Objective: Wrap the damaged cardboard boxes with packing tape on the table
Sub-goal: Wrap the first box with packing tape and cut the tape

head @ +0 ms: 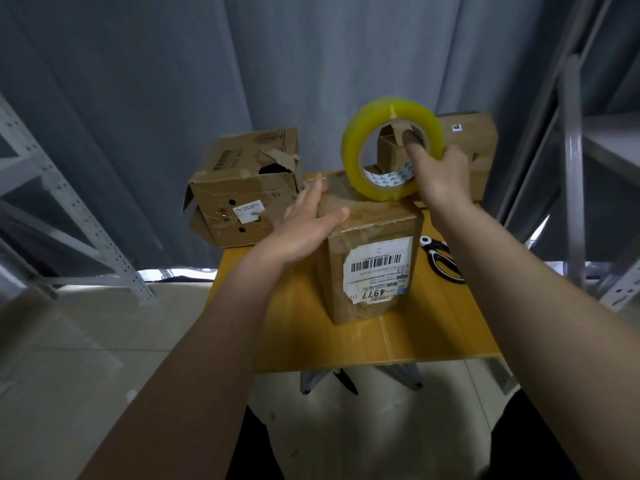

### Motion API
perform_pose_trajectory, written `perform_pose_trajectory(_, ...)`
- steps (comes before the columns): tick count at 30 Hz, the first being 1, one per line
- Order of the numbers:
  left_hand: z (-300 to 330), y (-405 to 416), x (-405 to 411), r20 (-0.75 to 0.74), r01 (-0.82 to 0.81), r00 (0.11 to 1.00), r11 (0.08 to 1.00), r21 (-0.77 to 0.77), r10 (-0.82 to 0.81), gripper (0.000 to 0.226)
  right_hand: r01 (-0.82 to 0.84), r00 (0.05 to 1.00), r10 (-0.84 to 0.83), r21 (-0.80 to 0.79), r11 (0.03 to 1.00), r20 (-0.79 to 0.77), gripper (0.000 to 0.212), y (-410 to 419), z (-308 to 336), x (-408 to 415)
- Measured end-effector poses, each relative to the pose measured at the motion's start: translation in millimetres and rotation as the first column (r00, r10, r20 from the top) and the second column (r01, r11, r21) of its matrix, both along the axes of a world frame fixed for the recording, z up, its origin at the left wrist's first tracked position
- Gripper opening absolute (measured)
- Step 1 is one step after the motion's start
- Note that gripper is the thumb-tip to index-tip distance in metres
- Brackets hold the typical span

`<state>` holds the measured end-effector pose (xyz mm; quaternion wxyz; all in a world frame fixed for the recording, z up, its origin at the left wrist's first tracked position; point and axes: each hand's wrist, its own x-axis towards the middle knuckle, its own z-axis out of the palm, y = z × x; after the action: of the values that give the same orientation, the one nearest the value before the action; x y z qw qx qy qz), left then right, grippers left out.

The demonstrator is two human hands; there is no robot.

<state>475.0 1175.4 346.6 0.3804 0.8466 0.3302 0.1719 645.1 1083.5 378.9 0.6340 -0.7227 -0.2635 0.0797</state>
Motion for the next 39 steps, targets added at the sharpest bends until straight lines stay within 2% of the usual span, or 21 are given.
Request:
perform_pose_trajectory(5, 11, 0, 7, -0.328, -0.003, 0.942, 0.979, 0.202, 0.070, 0.065, -0.058, 0.986, 0.059, 0.006, 0.998, -0.159, 0.023, 2, -4, -6)
perform_pose_trajectory(7, 16, -3, 11, -0.433, 0.013, 0.895, 0.962, 0.273, 0.111, 0.067, -0.072, 0.984, 0.068, -0.015, 0.997, -0.164, 0.033, 1, -7, -11)
perform_pose_trajectory(8, 18, -5, 13, -0.473, 0.021, 0.872, 0.956, 0.294, 0.126, 0.072, -0.074, 0.985, 0.069, -0.023, 0.997, -0.158, 0.033, 1, -8, -13)
perform_pose_trajectory(10, 24, -9, 18, -0.554, 0.041, 0.816, 0.941, 0.335, 0.161, 0.088, -0.065, 0.994, 0.062, -0.030, 0.997, -0.089, 0.012, 4, -10, -14)
perform_pose_trajectory(12, 28, -14, 27, -0.612, 0.083, 0.765, 0.911, 0.404, 0.201, 0.102, -0.055, 0.998, 0.055, -0.036, 0.998, 0.007, 0.012, 4, -9, -17)
perform_pose_trajectory(14, 27, -20, 36, -0.605, 0.121, 0.773, 0.893, 0.434, 0.190, 0.109, -0.049, 0.993, 0.053, -0.040, 0.998, 0.106, 0.010, 5, -7, -16)
perform_pose_trajectory(17, 22, -21, 40, -0.553, 0.141, 0.822, 0.891, 0.433, 0.139, 0.115, -0.056, 0.969, 0.071, -0.069, 0.996, 0.238, 0.019, 4, 0, -9)
perform_pose_trajectory(20, 21, -20, 37, -0.552, 0.136, 0.821, 0.889, 0.437, 0.146, 0.127, -0.091, 0.951, 0.125, -0.129, 0.987, 0.284, 0.020, 5, 6, -1)
perform_pose_trajectory(25, 20, -21, 34, -0.533, 0.120, 0.833, 0.891, 0.438, 0.150, 0.129, -0.128, 0.947, 0.175, -0.183, 0.975, 0.268, 0.027, 5, 13, 2)
perform_pose_trajectory(30, 20, -22, 33, -0.520, 0.109, 0.842, 0.898, 0.427, 0.146, 0.127, -0.235, 0.966, 0.246, -0.136, 0.962, 0.075, 0.017, -9, 22, 12)
perform_pose_trajectory(32, 20, -21, 33, -0.518, 0.107, 0.844, 0.900, 0.422, 0.142, 0.127, -0.266, 0.957, 0.279, -0.149, 0.953, 0.081, 0.015, -14, 22, 13)
perform_pose_trajectory(36, 20, -21, 34, -0.532, 0.104, 0.834, 0.905, 0.413, 0.147, 0.131, -0.243, 0.938, 0.275, -0.166, 0.956, 0.212, 0.015, -14, 25, 11)
perform_pose_trajectory(39, 19, -22, 34, -0.536, 0.109, 0.831, 0.901, 0.419, 0.149, 0.133, -0.215, 0.967, 0.226, -0.102, 0.971, 0.114, 0.019, -11, 24, 11)
